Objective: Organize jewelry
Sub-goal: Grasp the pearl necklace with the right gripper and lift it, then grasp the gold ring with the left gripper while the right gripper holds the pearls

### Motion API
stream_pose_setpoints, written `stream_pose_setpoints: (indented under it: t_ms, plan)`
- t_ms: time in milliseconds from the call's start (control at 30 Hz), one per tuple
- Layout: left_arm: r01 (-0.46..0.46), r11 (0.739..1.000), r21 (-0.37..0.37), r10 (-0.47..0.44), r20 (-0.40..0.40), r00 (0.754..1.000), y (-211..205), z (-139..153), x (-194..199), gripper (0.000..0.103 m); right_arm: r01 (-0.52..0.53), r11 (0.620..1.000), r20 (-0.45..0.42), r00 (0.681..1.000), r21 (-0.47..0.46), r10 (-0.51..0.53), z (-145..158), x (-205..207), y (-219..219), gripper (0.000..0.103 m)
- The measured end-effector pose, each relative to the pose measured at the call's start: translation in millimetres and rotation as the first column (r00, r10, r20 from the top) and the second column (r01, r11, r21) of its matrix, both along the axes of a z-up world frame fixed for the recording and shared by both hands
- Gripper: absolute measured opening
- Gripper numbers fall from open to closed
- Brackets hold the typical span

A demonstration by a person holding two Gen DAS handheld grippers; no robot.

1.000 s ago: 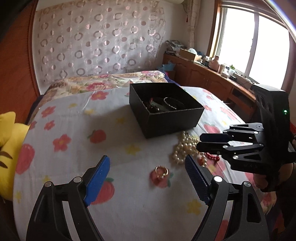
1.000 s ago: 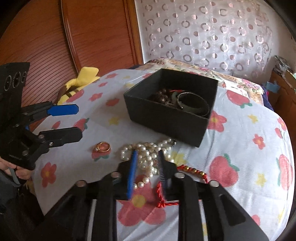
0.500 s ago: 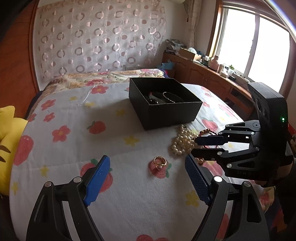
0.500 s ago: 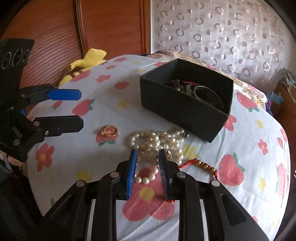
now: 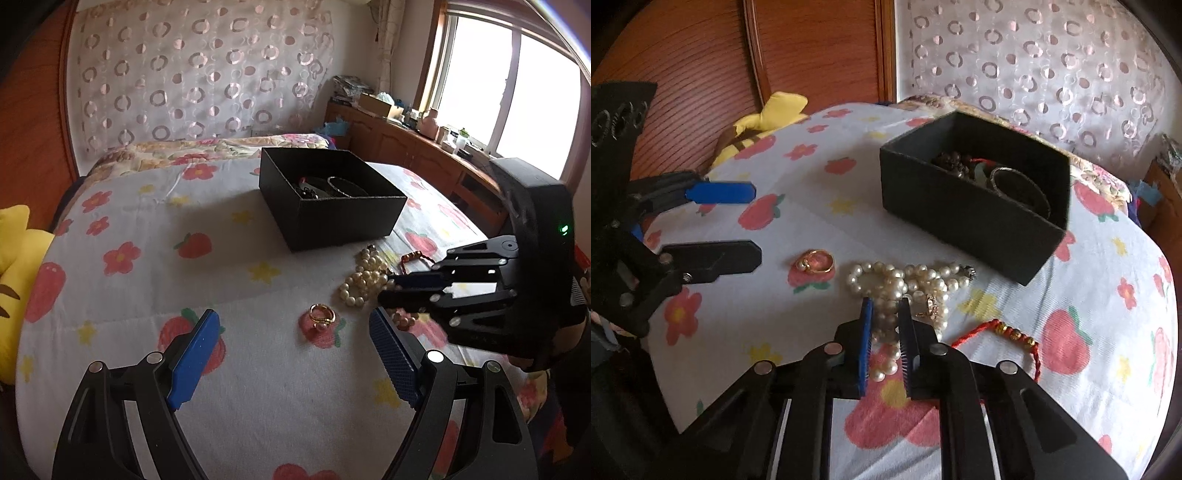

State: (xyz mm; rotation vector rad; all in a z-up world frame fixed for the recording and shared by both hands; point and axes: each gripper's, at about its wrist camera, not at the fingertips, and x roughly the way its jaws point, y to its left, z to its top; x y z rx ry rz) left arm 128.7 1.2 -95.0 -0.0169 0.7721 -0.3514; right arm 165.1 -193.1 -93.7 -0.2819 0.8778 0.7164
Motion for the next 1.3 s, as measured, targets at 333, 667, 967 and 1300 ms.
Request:
stream_pose_setpoints:
  t_ms: [333, 667, 967, 1300]
  plan:
    - [0.060, 0.998, 0.033, -0.058, -0.044, 0.997, -12.9, -11.2, 2.2, 0.079, 0.033, 0.989, 0.123, 0.991, 0.145, -0.051, 62.3, -11.8, -23.9, 0.009]
    - [0.117, 0.989, 0.086, -0.110, -0.073, 0.991, -34.8, -17.1, 11.6, 0.052, 0.016, 0.980, 0.204, 0.977, 0.199, -0.057, 112.6, -19.2, -34.7, 0.009]
    - [0.101, 0.985, 0.143, -0.090, -0.079, 0.993, -38.3, -22.3, 19.3, 0.021, 0.008, 0.982, 0.246, 0.968, 0.187, -0.055, 124.6, -25.8, -35.7, 0.009]
    - [0.124, 0.983, 0.132, -0.117, -0.065, 0.991, -39.2, -18.8, 14.1, 0.009, 0.010, 0.979, 0.264, 0.962, 0.206, -0.066, 133.8, -24.0, -36.2, 0.009]
